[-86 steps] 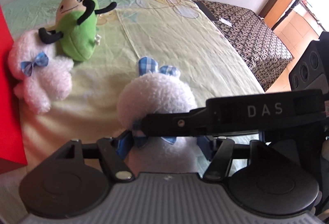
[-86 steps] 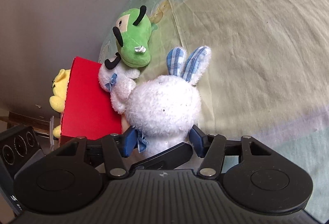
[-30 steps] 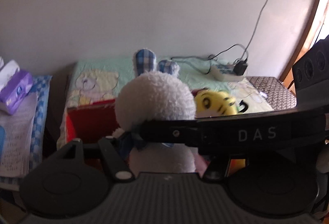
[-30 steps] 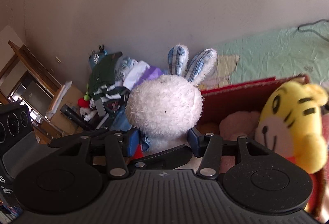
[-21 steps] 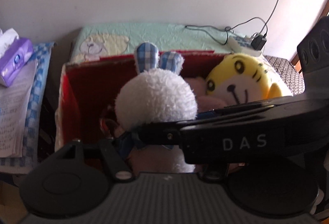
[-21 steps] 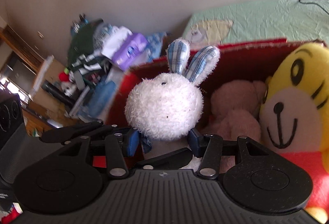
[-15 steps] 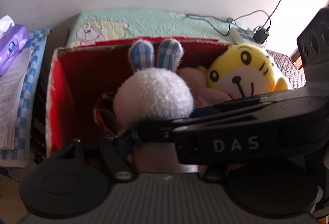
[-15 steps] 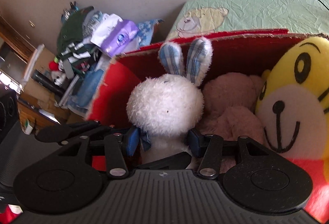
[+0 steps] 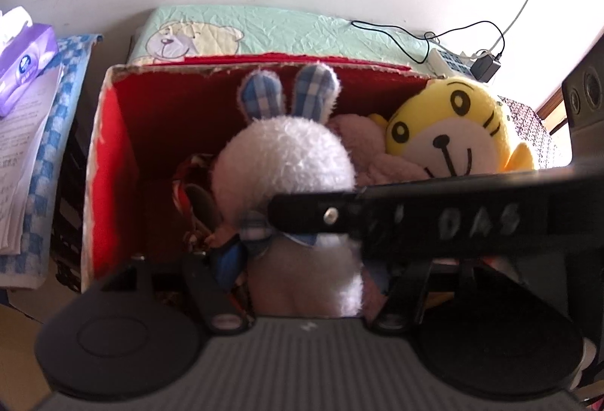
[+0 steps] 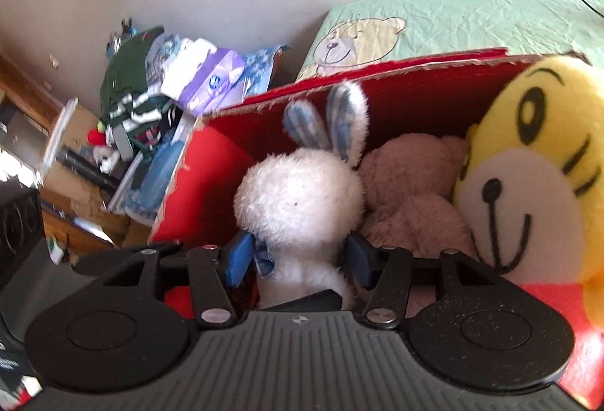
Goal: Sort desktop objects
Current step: 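Lower the white bunny plush into the red box beside the teddy bear, then open both grippers and withdraw them from the bunny plush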
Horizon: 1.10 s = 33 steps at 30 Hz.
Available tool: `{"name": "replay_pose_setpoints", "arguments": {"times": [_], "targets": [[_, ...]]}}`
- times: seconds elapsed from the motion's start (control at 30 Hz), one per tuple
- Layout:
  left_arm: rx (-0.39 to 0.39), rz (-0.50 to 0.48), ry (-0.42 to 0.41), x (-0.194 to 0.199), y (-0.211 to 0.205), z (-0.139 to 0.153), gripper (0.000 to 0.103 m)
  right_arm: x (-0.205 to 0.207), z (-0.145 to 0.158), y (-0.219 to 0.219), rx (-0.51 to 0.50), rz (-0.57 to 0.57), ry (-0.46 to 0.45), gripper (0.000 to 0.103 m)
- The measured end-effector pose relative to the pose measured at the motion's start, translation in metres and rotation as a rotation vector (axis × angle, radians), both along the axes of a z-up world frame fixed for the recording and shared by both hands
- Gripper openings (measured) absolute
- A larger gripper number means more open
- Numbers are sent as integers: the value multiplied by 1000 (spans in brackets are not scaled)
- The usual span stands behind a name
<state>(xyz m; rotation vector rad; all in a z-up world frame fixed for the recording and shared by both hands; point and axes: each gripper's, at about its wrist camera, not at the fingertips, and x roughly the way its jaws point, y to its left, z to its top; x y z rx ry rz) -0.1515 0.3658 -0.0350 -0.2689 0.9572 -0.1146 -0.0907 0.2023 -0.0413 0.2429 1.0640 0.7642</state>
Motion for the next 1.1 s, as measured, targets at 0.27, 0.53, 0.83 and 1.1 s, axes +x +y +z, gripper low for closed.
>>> {"name": "replay_pose_setpoints", "arguments": {"times": [0.27, 0.53, 0.83, 1.1], "targets": [[-4, 12, 6, -3, -1, 0, 65, -7, 7, -4, 25, -34, -46, 49], [13, 43, 42, 1, 1, -5, 68, -2, -8, -4, 49, -44, -52, 42], [34, 53, 48, 1, -3, -7, 72, -6, -11, -8, 66, -35, -82, 42], [49, 61, 49, 1, -6, -6, 74, -7, -11, -17, 103, -66, -47, 41]]}}
